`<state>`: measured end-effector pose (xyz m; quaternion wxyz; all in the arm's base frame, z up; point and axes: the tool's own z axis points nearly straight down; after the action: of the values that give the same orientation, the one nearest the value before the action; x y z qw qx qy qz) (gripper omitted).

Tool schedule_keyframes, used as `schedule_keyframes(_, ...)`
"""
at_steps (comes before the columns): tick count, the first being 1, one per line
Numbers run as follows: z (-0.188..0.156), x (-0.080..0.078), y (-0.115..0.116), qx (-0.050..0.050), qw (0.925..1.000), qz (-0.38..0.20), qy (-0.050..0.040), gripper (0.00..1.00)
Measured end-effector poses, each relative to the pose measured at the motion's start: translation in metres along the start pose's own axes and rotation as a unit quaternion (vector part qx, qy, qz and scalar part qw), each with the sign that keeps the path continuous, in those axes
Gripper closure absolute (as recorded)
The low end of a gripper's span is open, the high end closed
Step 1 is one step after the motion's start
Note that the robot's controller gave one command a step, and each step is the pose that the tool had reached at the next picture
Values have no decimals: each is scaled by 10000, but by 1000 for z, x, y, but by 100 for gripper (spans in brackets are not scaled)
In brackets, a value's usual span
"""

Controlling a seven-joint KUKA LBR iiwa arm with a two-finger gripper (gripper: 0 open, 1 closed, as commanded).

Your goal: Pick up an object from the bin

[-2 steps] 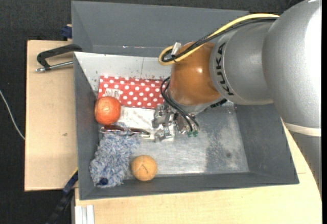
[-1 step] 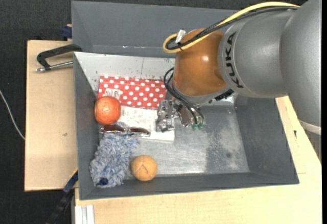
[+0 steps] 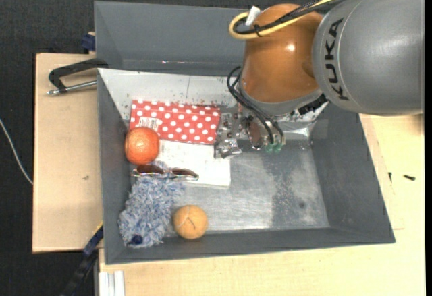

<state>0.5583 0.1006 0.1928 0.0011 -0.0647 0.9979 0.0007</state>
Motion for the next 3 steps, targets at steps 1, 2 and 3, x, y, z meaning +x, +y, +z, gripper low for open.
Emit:
schedule_keyframes(1,84,-20,0,-1,9992,400,28,0)
schedule_keyframes(2,81,-22,0,-2,9992,397,-3,0)
schedule_keyframes(3,115,0,56,-1,9989,-455,-90,100)
